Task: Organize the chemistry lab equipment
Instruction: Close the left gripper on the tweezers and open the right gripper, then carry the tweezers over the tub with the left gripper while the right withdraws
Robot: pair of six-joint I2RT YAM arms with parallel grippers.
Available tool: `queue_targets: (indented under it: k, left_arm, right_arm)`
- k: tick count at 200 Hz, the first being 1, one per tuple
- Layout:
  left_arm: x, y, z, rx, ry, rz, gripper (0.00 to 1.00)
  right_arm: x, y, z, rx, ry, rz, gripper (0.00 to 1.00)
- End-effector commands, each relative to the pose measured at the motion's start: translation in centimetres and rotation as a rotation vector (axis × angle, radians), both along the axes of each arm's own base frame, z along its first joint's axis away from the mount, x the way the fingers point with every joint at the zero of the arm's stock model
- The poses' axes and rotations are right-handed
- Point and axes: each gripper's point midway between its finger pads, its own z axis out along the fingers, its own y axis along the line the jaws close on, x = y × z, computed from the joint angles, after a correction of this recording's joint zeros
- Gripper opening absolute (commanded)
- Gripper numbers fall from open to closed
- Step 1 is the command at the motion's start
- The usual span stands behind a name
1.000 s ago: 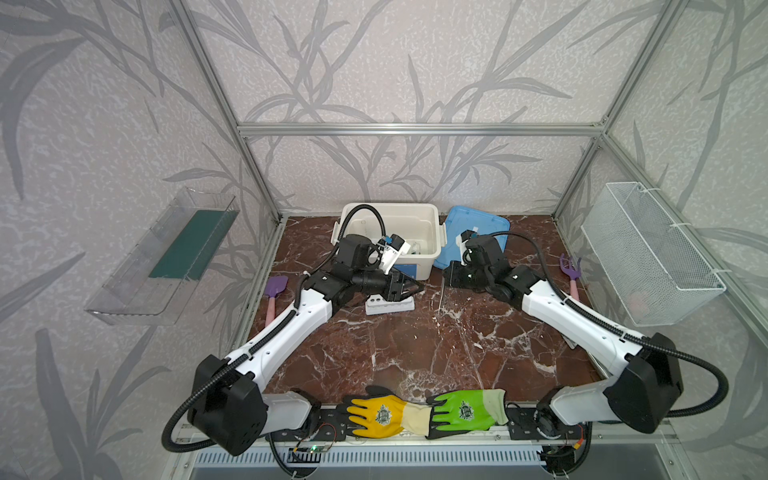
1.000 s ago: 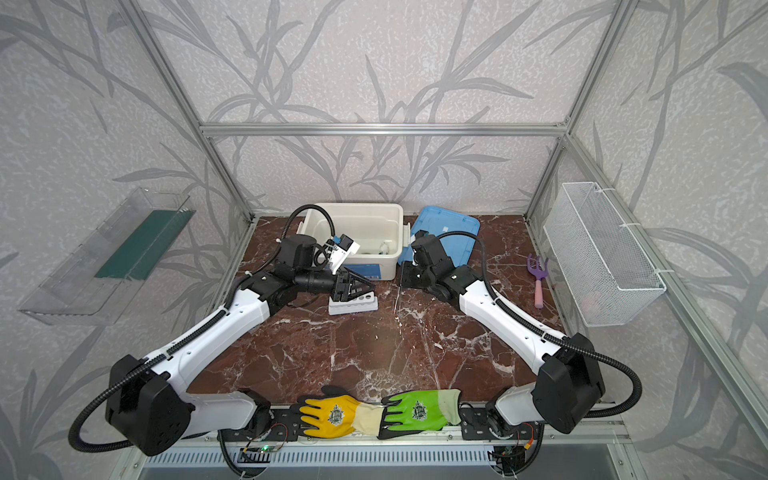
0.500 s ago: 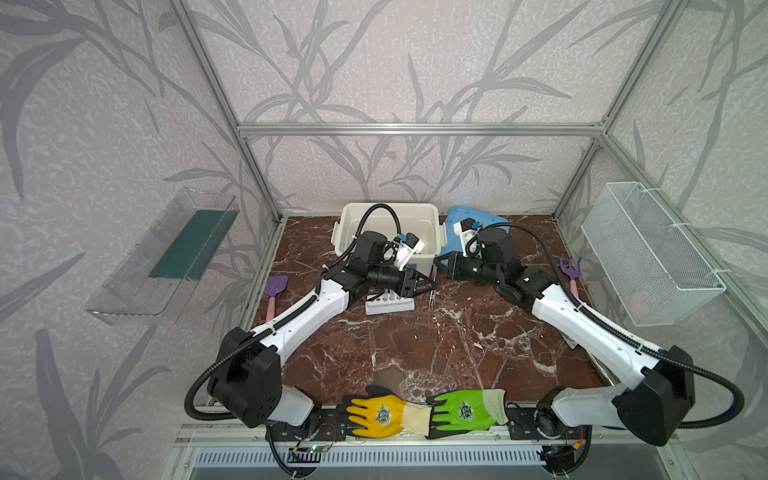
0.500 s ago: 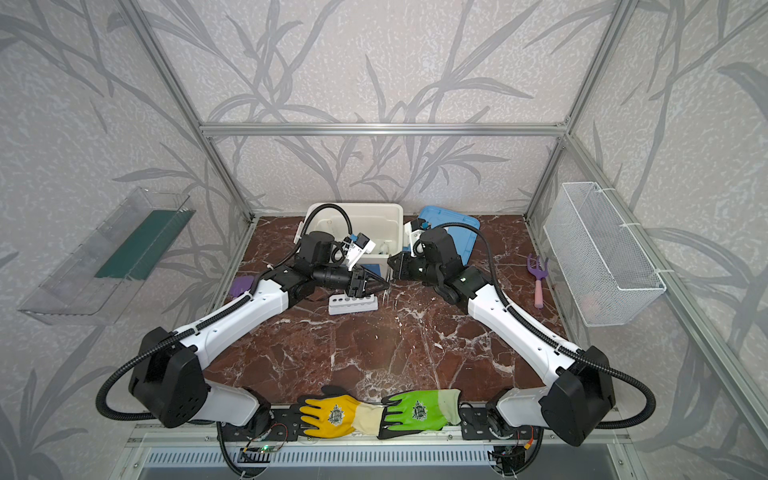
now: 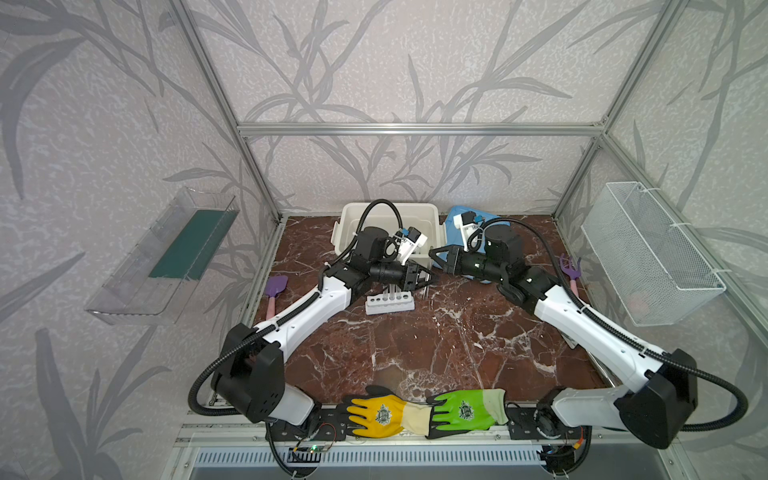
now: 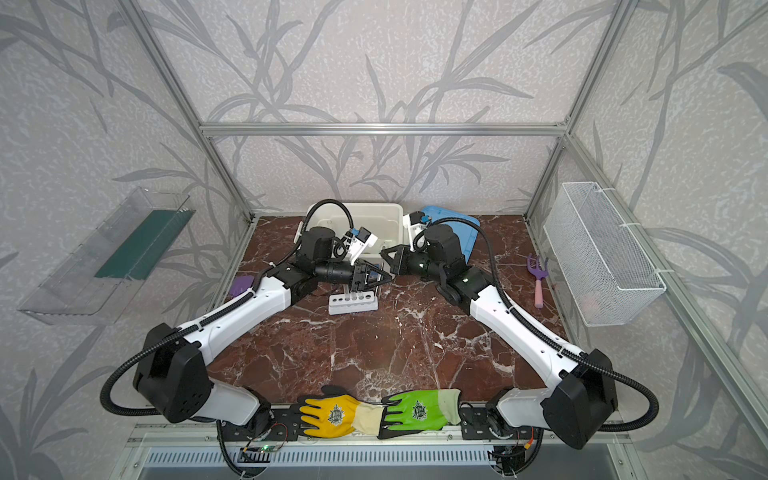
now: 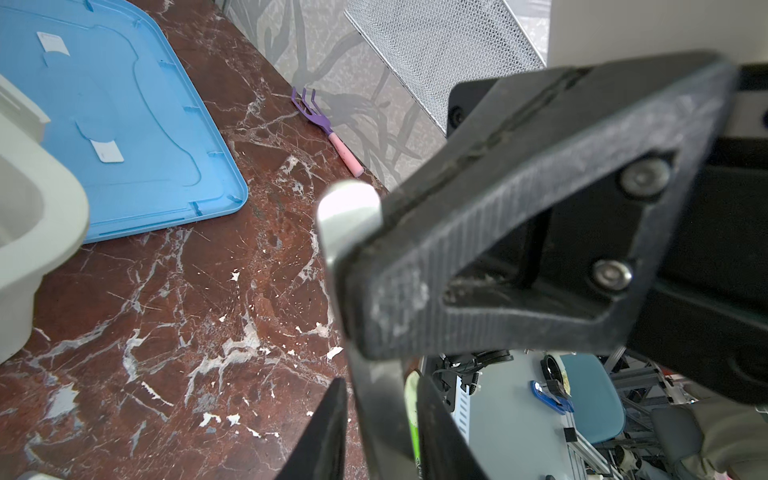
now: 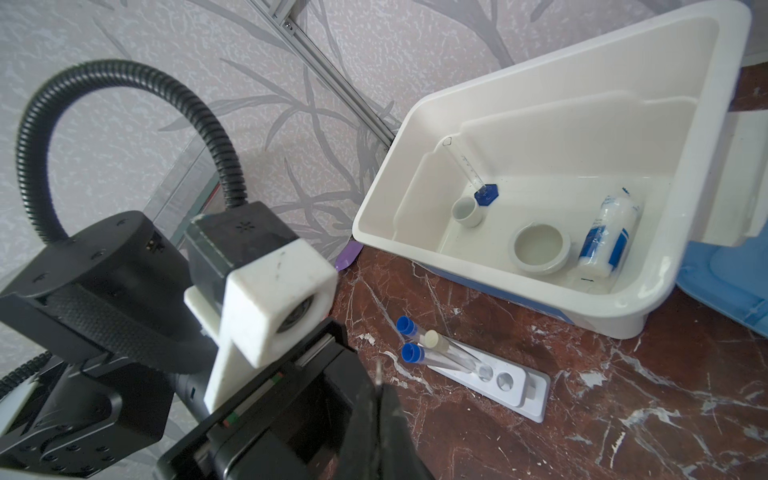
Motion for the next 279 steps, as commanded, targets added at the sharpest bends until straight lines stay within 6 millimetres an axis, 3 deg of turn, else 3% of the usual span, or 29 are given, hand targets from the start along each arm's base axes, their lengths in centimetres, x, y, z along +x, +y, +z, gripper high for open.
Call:
queue_targets:
  k: [1,76,114,150,181,228,279]
  left_arm:
    - [-0.4,-0.3,2.6,-0.051,-0.050,-0.028,0.24]
    - [-0.4,-0.1,2.6,-0.037,-0.044,-0.018,0.05]
    - [-0.5,0.1,2.5,-0.023,-0.051,-0.010,0.00]
    - [-0.1,0.7,2.6,0.017,-0.072,0.024,0.00]
    - [0.9,1.7,2.4,0.074,-0.074,0.067,0.00]
    - [3.7,4.1,2.2,0.198,-0.094,0.179,0.00]
    - [11.1,9.9,0.9,0.490,-0.122,0.450,0.00]
  right_arm:
    - [0.1,0.1,0.3,0.017,-0.031,0.013,0.00]
    - [0.5,-0.1,-0.9,-0.004,-0.035,-0.005,0.00]
    - [0.6,-0.2,-1.4,-0.012,-0.027,-0.015,0.01]
    - [0.6,-0.4,-1.5,-0.043,-0.058,-0.010,0.20]
    - [0.7,-1.7,-0.6,-0.061,-0.078,-0.053,0.38]
    - [1.0,-4.8,1.7,-0.029,-0.122,-0.134,0.45]
    - [1.2,-8.2,1.3,-0.026,-0.111,-0.212,0.46]
